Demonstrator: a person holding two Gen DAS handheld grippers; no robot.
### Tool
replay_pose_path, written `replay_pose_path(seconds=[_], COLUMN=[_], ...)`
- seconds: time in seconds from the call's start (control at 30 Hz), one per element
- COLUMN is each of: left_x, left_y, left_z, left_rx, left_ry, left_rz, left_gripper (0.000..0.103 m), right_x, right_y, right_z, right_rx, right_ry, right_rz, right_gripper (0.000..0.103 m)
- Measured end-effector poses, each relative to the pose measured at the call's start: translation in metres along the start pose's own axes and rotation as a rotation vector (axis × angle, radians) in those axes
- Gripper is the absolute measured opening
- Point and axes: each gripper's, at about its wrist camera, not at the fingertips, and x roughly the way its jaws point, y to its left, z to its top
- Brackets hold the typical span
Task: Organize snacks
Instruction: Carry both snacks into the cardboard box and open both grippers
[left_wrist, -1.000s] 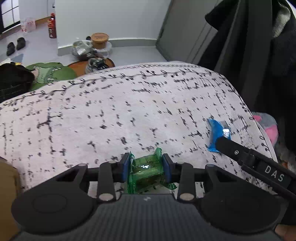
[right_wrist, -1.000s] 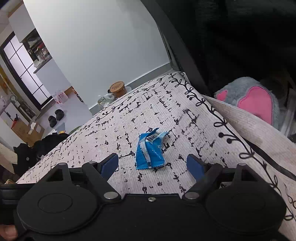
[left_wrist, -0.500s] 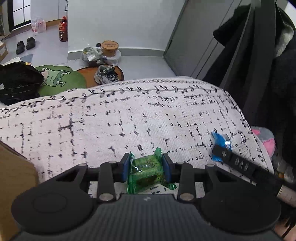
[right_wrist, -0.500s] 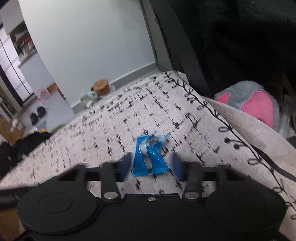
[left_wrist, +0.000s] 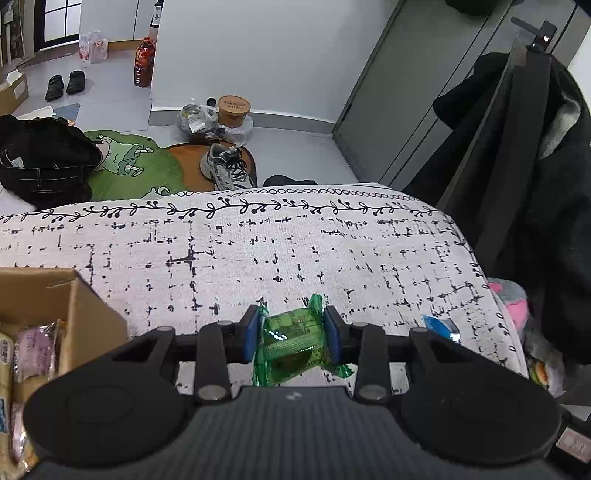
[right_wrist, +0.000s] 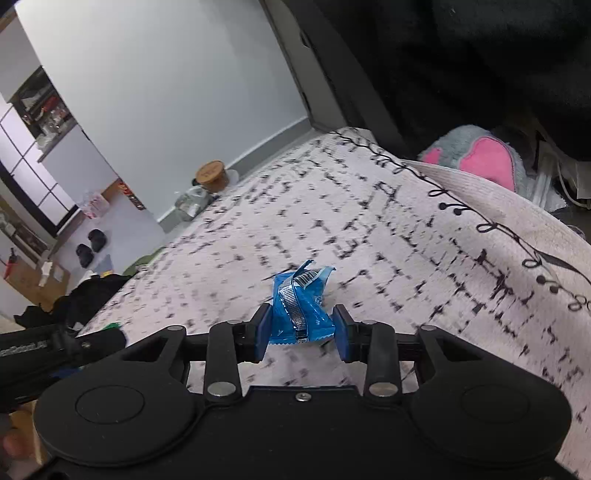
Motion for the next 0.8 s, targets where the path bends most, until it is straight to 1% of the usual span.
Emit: replay_pose_path(seconds=[0.17, 0.2, 0.43, 0.63, 0.8], left_x=[-0.021, -0.025, -0.060, -0.087, -0.107], left_y=[0.003, 0.003, 0.014, 0.025, 0.040], left_z=[-0.002, -0.002, -0.002, -0.009, -0.017], left_rx=[0.011, 0.013, 0.006, 0.006, -0.005], left_ry=[-0.019, -0.026, -0.072, -0.107, -0.126], left_rz=[-0.027, -0.031, -0.054, -0.047, -0.032], left_gripper=[0.035, 0.035, 0.035, 0.035, 0.035], right_x=[-0.022, -0.026, -0.055, -0.075, -0.085], right_y=[0.016, 0.019, 0.036, 0.056, 0.072], right_z=[-0.002, -0.003, -0.008, -0.015, -0.023], right_rx=[-0.003, -0.006, -0.013, -0.035, -0.055], right_ry=[-0.032, -0.039, -0.073, -0.105, -0.116], right_rz=[0.034, 0.097, 0.131, 0.189, 0.216], right_gripper=[0.034, 0.034, 0.034, 0.034, 0.034])
